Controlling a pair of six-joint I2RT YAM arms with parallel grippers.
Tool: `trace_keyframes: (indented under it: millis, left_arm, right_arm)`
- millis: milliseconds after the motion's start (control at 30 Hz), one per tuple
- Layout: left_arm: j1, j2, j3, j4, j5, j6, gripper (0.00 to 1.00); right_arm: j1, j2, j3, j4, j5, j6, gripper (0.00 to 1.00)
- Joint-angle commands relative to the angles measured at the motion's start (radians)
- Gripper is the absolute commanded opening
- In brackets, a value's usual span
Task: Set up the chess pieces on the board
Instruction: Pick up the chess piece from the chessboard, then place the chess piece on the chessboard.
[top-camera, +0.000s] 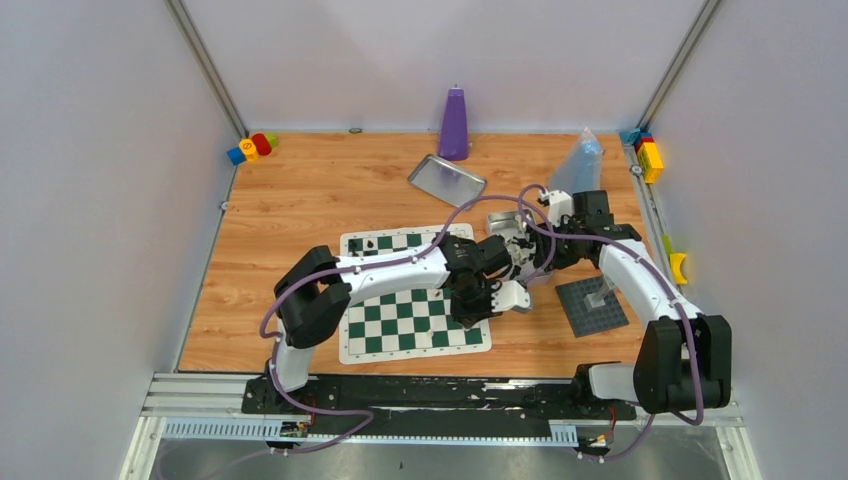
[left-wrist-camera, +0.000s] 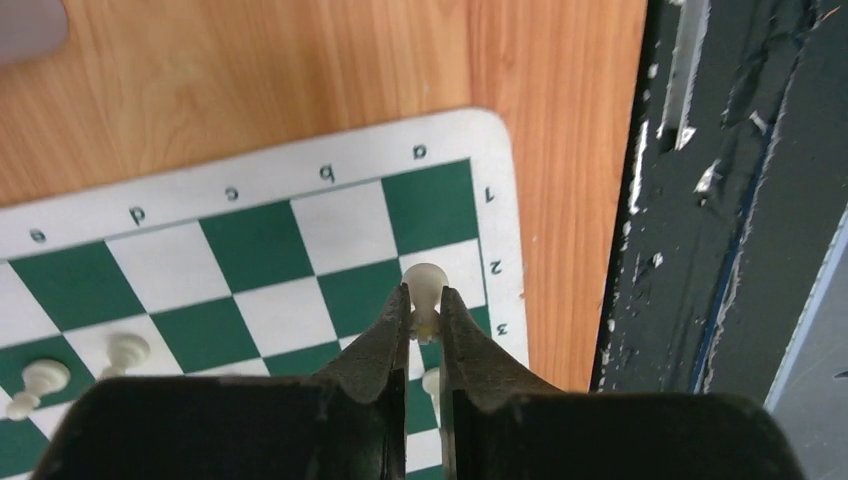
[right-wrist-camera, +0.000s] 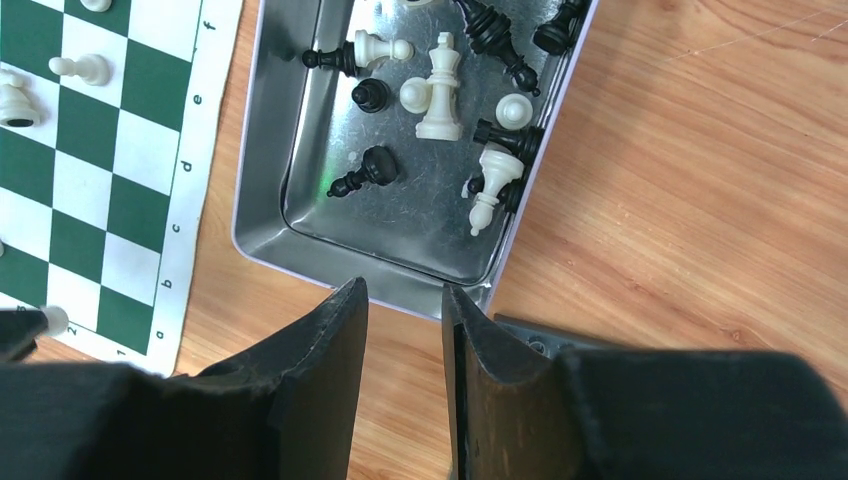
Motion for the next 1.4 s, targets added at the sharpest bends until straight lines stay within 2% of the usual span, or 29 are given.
trace_keyframes:
  millis: [0,233,733,833,933,1067,1200,1367]
  left_arm:
    - [-0.039,0.047,0.079,-0.014,0.006,0.019,0.12]
    - [-0.080,0.094,0.093,-0.001,-0.021,0.012,0.15]
    - [-0.091,0.114,0.082,0.026,-0.030,-0.005,0.19]
    - [-0.093,0.110,0.077,0.029,-0.031,-0.010,0.29]
    - [-0.093,0.085,0.069,0.038,-0.050,-0.015,0.44]
    - [-0.091,0.005,0.029,0.066,-0.130,-0.008,0.58]
    - [-0.067,-0.094,-0.042,0.073,-0.167,0.020,0.65]
    - [-0.009,-0.164,-0.141,0.004,-0.155,0.050,0.66]
  right_arm:
    - [-0.010,-0.001,0.010,0.008,0.009,0.000,0.34]
    - [-0.018,-0.006,0.008,0.008,0.003,-0.003,0.34]
    - [-0.021,-0.001,0.011,0.005,-0.008,-0.006,0.34]
    - [-0.021,-0.001,0.011,0.005,-0.009,-0.006,0.34]
    - [-0.021,0.000,0.011,0.005,-0.009,-0.006,0.34]
    - [-0.021,0.001,0.011,0.003,-0.012,-0.006,0.34]
    - [-0.021,-0.002,0.011,0.003,-0.012,-0.006,0.34]
    - [-0.020,0.001,0.011,0.003,-0.013,-0.008,0.34]
